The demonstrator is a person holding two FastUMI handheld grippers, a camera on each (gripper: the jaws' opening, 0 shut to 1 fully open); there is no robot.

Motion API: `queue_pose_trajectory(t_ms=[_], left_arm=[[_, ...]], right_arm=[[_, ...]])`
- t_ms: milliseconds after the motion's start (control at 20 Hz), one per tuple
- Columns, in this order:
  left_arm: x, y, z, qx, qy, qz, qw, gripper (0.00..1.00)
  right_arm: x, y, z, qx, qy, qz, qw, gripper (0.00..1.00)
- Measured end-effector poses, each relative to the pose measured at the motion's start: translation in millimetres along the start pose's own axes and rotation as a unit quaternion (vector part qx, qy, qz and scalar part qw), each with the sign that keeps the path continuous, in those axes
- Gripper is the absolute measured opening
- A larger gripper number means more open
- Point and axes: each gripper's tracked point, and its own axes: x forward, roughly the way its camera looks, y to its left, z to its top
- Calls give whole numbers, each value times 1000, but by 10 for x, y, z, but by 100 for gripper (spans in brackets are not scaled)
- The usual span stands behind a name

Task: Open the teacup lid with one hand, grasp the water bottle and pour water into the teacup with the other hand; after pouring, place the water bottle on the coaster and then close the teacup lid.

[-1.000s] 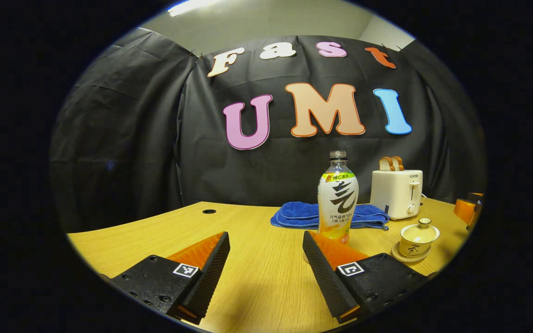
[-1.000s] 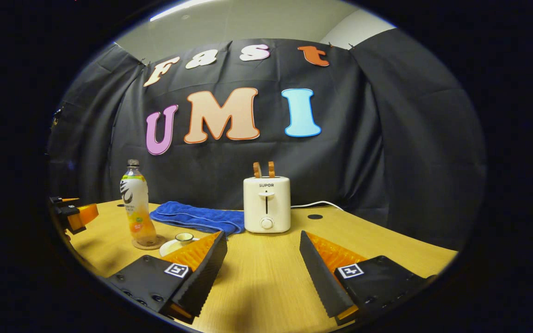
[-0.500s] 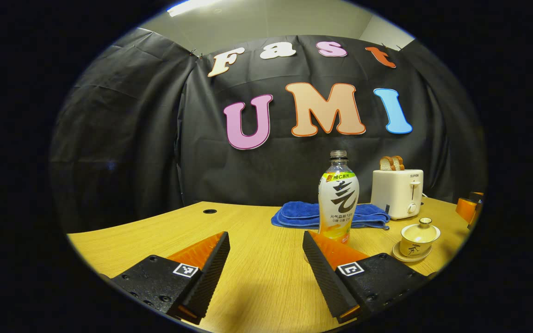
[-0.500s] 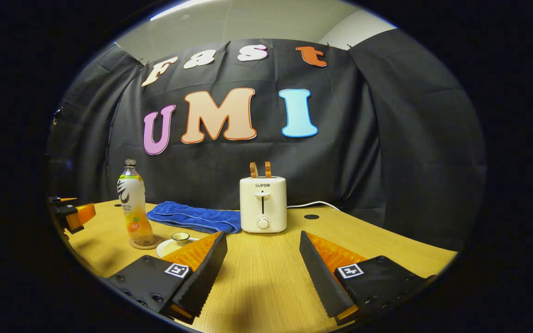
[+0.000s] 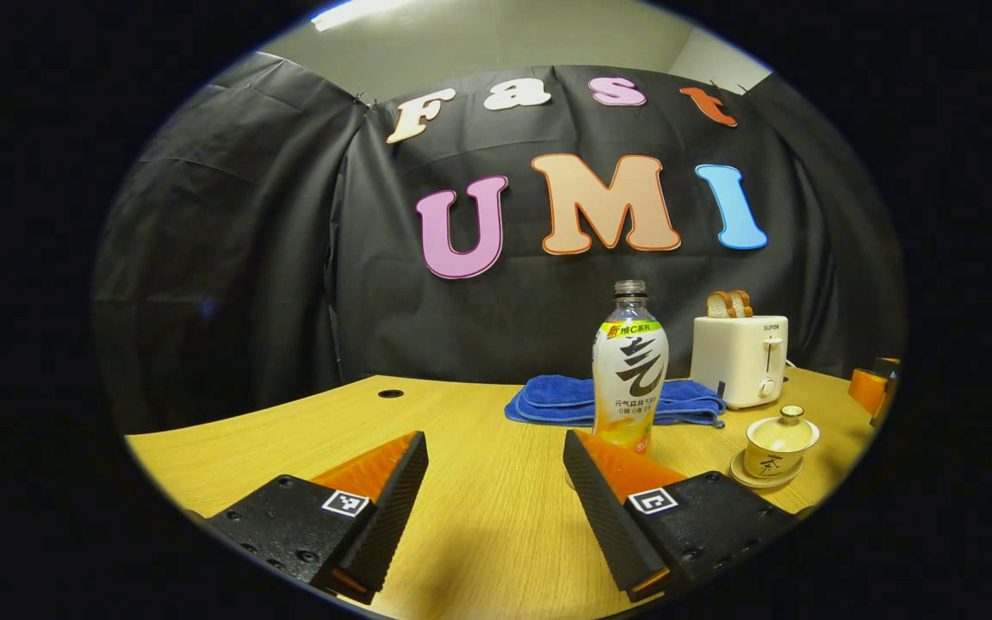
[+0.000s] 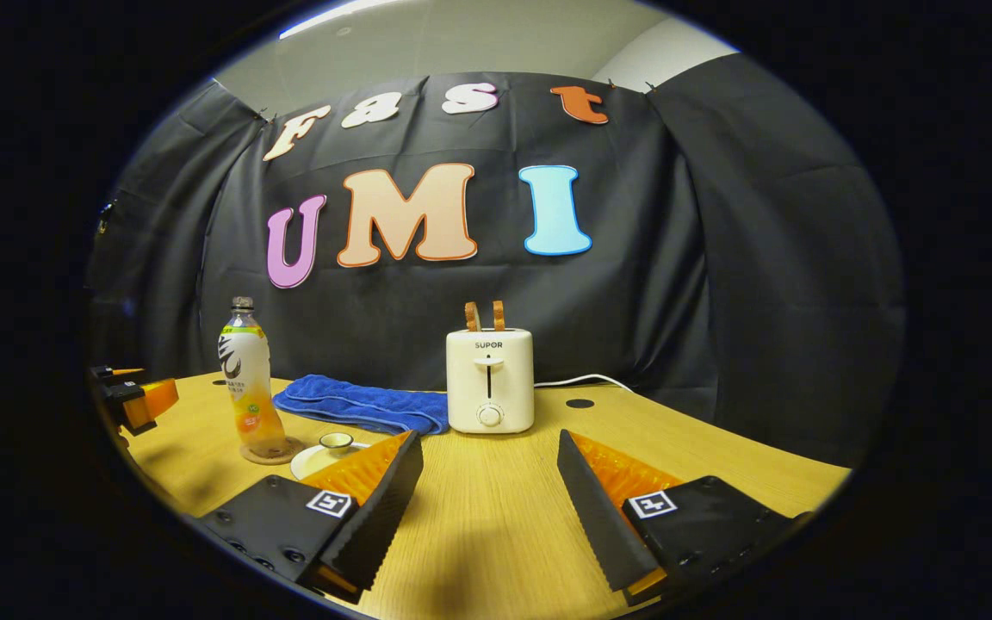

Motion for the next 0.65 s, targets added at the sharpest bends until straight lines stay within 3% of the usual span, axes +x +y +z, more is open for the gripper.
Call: queue_pose_trajectory(t_ms=[50, 300, 350, 400, 650], left_arm=[[-1, -1, 2, 0, 0, 0, 1000, 93], [2, -3, 3, 0, 0, 0, 1000, 93], [5, -3, 1, 0, 0, 0, 1000, 93], [2, 0, 4, 0, 0, 0, 1000, 93], [4, -7, -1, 0, 0, 0, 1000, 93]], right_arm=[[4, 0, -7, 0, 0, 0, 1000, 99], [9, 2, -5, 0, 0, 0, 1000, 99], [9, 0, -8, 0, 0, 0, 1000, 95], [5, -1, -7, 0, 0, 0, 1000, 99], [9, 1, -11, 0, 0, 0, 1000, 99]])
